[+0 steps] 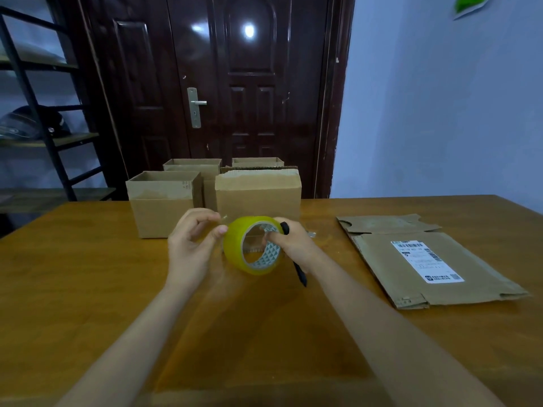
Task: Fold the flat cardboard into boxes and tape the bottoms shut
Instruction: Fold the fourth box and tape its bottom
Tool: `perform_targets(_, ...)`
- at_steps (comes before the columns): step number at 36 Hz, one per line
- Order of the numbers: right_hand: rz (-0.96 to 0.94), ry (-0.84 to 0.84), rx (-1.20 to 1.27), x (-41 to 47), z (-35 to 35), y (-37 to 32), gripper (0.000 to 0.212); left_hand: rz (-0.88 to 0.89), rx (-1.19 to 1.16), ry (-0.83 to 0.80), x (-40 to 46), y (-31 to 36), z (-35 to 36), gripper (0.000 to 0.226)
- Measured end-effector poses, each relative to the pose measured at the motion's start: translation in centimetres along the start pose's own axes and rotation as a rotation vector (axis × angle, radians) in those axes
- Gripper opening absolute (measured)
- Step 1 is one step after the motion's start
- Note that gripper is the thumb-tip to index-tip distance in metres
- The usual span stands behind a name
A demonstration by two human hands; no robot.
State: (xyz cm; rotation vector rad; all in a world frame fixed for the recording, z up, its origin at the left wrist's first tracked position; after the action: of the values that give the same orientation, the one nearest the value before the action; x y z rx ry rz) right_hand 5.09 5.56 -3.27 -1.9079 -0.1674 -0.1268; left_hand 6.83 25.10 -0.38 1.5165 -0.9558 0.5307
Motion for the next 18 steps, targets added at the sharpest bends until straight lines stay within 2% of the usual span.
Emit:
perform_targets(3,-0.032,0.047,-0.106,0.3,-0.4,-0.3,0.021,-0.063,-0.077,0.092,-0.7,-0.2,-0.3,0.005)
perform_targets(5,-0.045,0.071,-0.169,0.4,-0.5,-0.5,0.024,-0.120,-0.097,0.162,-1.2,-0.4,-0.5,0.007)
perform_targets(9,-0.057,0.100,-0.252,0.6,-0.6,-0.8,0.015,-0.202,-0.191,0.260,-1.8,-0.9,-1.0,0.007)
perform_targets(13,-0.098,0.151,-0.345,0.1,-0.5,-1.5,0.026,-0.371,-0.439,0.414,-2.3,-2.0,-1.0,0.019)
perform_targets(18,-0.173,0.200,-0.414,-0.3,-0.3,-2.3,0.031,-0.602,-0.758,0.558,-2.9,-3.9,0.0,0.014)
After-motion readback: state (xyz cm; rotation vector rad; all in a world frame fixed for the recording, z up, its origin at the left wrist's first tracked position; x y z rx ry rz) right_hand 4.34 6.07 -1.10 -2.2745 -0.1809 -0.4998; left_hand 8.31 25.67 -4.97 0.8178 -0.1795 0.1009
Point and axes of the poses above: each hand's wrist, its own x-axis towards the middle knuckle, its own z-axis out of the palm, y = z × x, the point moved 6 cm from there along x, towards the middle knuckle, and after that the axes turned 8 degrees about -y, right-handed, at the moved point
